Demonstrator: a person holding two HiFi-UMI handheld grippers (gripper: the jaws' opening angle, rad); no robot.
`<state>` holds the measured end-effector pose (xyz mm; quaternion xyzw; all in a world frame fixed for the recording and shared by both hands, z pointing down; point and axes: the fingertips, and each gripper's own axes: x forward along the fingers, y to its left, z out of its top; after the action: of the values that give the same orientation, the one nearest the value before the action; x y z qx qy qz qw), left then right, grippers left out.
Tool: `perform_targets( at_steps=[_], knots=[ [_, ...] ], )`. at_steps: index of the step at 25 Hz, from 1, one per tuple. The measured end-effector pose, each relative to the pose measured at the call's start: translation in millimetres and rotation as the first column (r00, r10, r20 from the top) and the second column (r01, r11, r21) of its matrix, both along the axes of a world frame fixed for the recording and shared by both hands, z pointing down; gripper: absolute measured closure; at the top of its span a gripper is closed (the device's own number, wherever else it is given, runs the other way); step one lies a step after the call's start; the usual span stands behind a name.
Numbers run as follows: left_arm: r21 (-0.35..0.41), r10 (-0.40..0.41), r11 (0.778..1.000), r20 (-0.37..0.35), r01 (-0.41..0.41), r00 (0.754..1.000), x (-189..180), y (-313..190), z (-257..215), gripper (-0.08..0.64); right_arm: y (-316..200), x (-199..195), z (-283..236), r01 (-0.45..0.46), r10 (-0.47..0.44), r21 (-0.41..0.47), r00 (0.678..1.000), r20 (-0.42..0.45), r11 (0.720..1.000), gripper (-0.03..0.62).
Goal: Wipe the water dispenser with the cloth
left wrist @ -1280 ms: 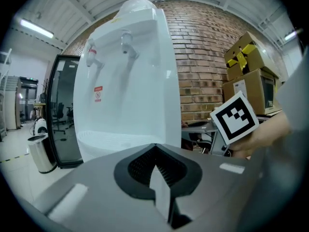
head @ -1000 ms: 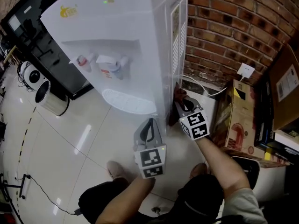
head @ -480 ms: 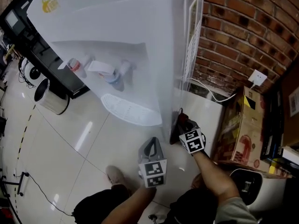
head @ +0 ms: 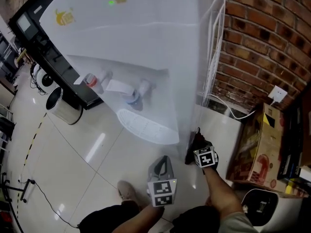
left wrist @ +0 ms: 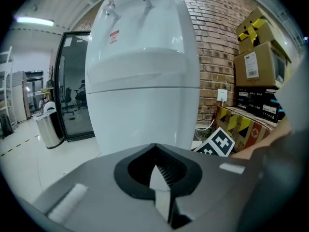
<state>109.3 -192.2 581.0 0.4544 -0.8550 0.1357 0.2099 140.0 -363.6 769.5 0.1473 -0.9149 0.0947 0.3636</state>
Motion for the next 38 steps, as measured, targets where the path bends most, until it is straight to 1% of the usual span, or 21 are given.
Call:
perform_targets(
  at_steps=[2, 4, 7, 10, 12, 14, 16, 19, 22, 24, 27, 29, 31, 34, 36, 38],
  knots=[
    [0.007, 0.008, 1.000, 0.003, -0.008, 1.000, 0.2, -4.7, -4.8, 0.560, -6.0, 5.4, -11.6, -0.015, 0.015, 0.009, 1.000, 0.013, 1.000, 0.548],
    [0.011, 0.023, 1.000, 0.013, -0.023, 1.000, 2.9, -8.2, -14.2, 0.560, -9.3, 10.2, -33.2, -0.024, 0.022, 0.028, 0.998, 0.052, 0.999, 0.548],
    [0.017, 0.059, 0.998, 0.034, -0.059, 0.998, 14.7, -15.3, -36.7, 0.560, -15.8, 18.5, -83.3, -0.035, 0.024, 0.071, 0.990, 0.140, 0.997, 0.548],
    [0.034, 0.098, 0.994, 0.053, -0.100, 0.994, 31.1, -22.1, -67.6, 0.560, -21.0, 26.2, -149.4, -0.053, 0.022, 0.115, 0.967, 0.253, 0.992, 0.548],
    [0.061, 0.118, 0.991, 0.055, -0.121, 0.991, 42.6, -26.9, -94.3, 0.560, -22.3, 32.3, -198.1, -0.062, 0.009, 0.152, 0.944, 0.329, 0.986, 0.548],
    [0.107, 0.136, 0.984, 0.055, -0.141, 0.989, 55.8, -33.6, -126.3, 0.560, -21.4, 40.0, -249.0, -0.065, -0.016, 0.190, 0.918, 0.396, 0.980, 0.548],
    [0.157, 0.157, 0.973, 0.076, -0.167, 0.985, 68.3, -43.5, -163.6, 0.560, -19.3, 47.0, -301.4, -0.060, -0.052, 0.231, 0.892, 0.449, 0.971, 0.548],
    [0.230, 0.194, 0.949, 0.118, -0.217, 0.974, 86.9, -62.6, -224.4, 0.560, -16.2, 57.2, -381.4, -0.046, -0.115, 0.293, 0.854, 0.507, 0.955, 0.548],
    [0.300, 0.219, 0.917, 0.167, -0.261, 0.961, 104.0, -83.7, -288.6, 0.560, -19.7, 67.5, -463.0, -0.040, -0.168, 0.339, 0.810, 0.561, 0.940, 0.548],
    [0.334, 0.221, 0.900, 0.202, -0.280, 0.954, 109.6, -95.5, -327.2, 0.560, -26.5, 72.4, -516.1, -0.050, -0.193, 0.363, 0.775, 0.602, 0.930, 0.547],
    [0.362, 0.214, 0.884, 0.248, -0.295, 0.945, 110.8, -112.6, -378.1, 0.560, -36.9, 74.3, -594.7, -0.078, -0.236, 0.408, 0.711, 0.662, 0.910, 0.548],
    [0.373, 0.205, 0.879, 0.267, -0.298, 0.941, 108.2, -123.0, -407.2, 0.560, -40.3, 70.8, -642.3, -0.091, -0.266, 0.431, 0.667, 0.696, 0.898, 0.548],
    [0.380, 0.193, 0.877, 0.279, -0.293, 0.941, 103.2, -131.4, -431.4, 0.560, -42.6, 64.3, -680.9, -0.098, -0.291, 0.448, 0.634, 0.717, 0.889, 0.548],
    [0.384, 0.174, 0.878, 0.299, -0.285, 0.938, 95.8, -139.0, -458.8, 0.560, -46.2, 54.2, -719.4, -0.104, -0.326, 0.483, 0.614, 0.719, 0.870, 0.548],
    [0.382, 0.161, 0.881, 0.316, -0.281, 0.935, 89.6, -141.6, -471.3, 0.560, -52.8, 44.9, -734.8, -0.108, -0.332, 0.487, 0.605, 0.724, 0.866, 0.548],
    [0.376, 0.151, 0.886, 0.318, -0.271, 0.936, 82.0, -143.2, -476.6, 0.560, -61.9, 32.4, -742.3, -0.116, -0.324, 0.483, 0.603, 0.729, 0.868, 0.548]
  ],
)
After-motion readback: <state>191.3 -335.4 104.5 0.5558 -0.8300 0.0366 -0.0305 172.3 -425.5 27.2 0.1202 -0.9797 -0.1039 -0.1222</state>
